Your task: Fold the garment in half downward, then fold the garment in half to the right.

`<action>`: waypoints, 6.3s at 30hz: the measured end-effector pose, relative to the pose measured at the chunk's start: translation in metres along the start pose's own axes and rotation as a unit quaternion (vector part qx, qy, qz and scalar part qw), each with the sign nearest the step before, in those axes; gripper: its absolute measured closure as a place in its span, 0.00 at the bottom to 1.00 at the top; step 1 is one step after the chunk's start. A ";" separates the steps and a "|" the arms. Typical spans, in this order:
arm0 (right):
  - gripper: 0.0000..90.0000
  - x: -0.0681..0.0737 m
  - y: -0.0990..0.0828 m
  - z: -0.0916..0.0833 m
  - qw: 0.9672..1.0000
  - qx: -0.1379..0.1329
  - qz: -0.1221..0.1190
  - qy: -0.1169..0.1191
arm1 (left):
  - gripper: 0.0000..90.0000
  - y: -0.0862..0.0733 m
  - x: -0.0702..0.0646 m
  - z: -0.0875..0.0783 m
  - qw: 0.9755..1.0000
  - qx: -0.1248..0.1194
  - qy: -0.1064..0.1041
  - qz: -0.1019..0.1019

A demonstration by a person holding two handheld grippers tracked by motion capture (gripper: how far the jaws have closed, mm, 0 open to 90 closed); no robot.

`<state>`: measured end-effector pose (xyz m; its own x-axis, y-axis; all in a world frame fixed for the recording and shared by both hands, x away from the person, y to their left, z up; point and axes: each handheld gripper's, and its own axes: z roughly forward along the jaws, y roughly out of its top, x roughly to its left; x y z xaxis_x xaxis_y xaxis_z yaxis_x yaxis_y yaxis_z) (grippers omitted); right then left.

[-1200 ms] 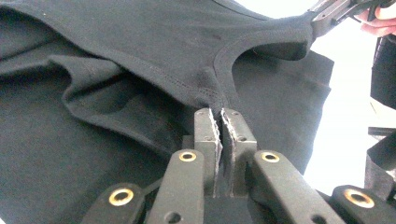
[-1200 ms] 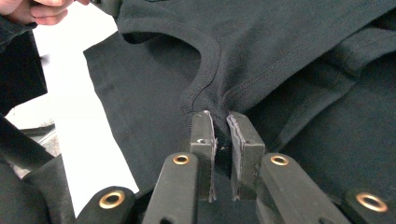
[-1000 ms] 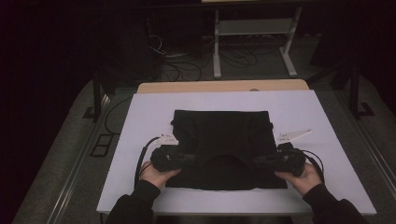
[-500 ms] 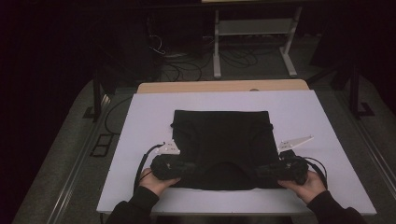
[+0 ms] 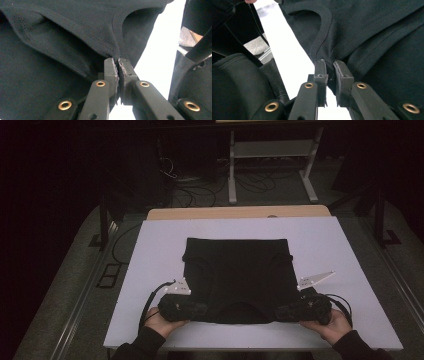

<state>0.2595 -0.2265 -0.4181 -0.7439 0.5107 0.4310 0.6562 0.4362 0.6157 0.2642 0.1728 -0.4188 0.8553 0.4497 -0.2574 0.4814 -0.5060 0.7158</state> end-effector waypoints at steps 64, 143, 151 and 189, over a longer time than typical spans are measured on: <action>0.00 0.012 0.015 -0.009 0.997 -0.027 -0.027 -0.073 | 0.14 -0.008 0.015 -0.038 0.994 -0.039 0.043 -0.097; 0.00 -0.004 0.146 0.054 0.989 -0.052 -0.107 -0.091 | 0.76 -0.026 0.030 -0.017 0.973 0.073 0.053 -0.214; 0.02 -0.007 0.157 0.065 0.988 -0.045 -0.114 -0.092 | 0.92 -0.026 0.032 -0.017 0.970 0.084 0.053 -0.224; 0.11 -0.023 0.208 0.109 0.981 -0.002 -0.138 -0.134 | 0.92 -0.025 0.036 -0.023 0.971 0.052 0.019 -0.231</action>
<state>0.4272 -0.0666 -0.3717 -0.8326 0.5508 0.0590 0.4342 0.5828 0.6869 0.2787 0.2191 -0.4308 0.5371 0.6717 -0.5102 0.8305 -0.3149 0.4596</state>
